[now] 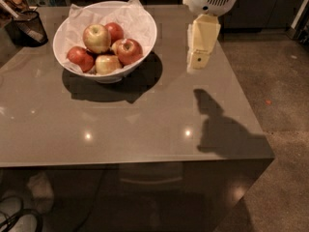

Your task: Pick apple from white bowl

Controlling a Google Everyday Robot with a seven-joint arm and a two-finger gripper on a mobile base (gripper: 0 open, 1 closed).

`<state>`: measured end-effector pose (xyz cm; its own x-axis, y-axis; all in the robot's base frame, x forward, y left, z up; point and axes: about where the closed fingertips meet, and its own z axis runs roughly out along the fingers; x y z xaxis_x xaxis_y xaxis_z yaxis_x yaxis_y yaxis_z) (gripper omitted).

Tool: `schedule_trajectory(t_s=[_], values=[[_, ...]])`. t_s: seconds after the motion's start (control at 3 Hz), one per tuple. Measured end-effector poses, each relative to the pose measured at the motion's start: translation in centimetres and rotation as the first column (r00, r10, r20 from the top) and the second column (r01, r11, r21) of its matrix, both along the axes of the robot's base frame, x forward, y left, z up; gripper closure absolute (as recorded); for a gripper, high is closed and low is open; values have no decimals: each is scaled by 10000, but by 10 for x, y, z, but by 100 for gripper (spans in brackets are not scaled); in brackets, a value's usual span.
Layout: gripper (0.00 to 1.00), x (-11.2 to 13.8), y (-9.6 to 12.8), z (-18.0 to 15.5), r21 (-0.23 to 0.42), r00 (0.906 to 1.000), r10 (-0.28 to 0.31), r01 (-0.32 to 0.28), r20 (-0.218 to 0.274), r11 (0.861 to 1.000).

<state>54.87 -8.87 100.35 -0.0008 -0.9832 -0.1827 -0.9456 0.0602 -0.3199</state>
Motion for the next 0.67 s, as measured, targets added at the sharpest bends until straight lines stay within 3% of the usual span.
schedule_trajectory(t_s=[0.33,0.67], values=[[0,2,1,0,82,10000,13,-14,71,10000],[0,20,22,1,244,9991,289,-297,307,9993]])
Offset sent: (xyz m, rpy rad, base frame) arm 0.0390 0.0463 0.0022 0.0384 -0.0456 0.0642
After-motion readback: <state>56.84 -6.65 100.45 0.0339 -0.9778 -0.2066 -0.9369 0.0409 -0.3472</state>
